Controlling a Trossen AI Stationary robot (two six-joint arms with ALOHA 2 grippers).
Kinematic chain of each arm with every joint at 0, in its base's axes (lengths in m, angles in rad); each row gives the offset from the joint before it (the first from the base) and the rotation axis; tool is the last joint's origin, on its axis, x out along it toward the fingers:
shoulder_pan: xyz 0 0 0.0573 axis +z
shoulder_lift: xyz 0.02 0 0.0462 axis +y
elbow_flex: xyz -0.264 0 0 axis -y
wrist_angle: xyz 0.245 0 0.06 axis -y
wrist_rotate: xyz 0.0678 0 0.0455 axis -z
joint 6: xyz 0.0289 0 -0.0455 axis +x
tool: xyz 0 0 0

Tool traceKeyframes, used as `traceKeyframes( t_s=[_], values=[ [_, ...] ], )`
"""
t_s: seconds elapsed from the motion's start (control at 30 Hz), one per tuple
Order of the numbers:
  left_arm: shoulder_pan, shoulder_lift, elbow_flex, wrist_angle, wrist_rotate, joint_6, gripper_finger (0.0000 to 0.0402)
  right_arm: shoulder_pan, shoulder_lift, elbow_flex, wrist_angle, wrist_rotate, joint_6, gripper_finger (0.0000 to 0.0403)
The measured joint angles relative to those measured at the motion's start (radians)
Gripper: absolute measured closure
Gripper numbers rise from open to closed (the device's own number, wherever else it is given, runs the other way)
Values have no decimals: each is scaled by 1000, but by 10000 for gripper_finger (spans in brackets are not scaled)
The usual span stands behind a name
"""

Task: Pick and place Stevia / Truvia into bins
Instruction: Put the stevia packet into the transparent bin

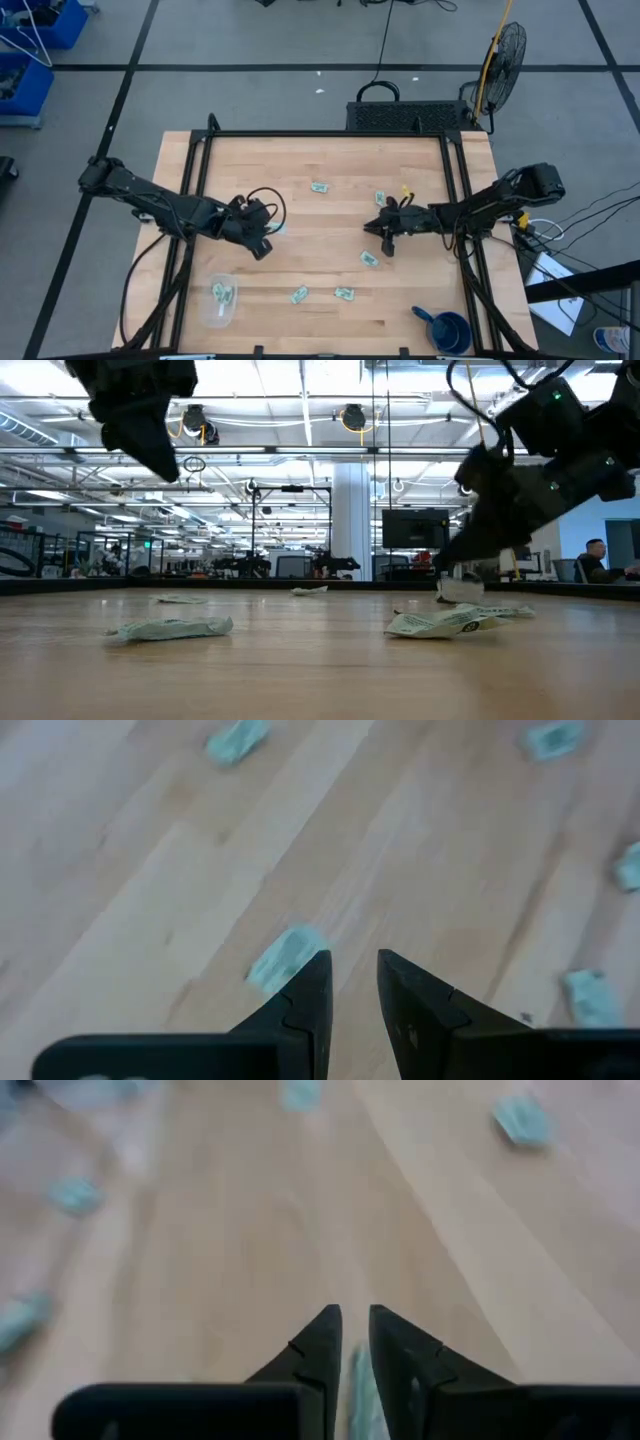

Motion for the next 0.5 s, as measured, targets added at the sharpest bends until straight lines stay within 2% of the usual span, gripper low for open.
traceKeyframes(
  t_s=[0.1,0.27,0.5],
  values=[
    [0,1,0,87,-1,84,314,0,0,1,9,-10,-47,353],
    [0,1,0,184,9,166,314,6,0,1,-184,50,-74,350],
    [0,1,0,186,9,173,314,55,-1,1,-202,55,-133,305]
  ],
)
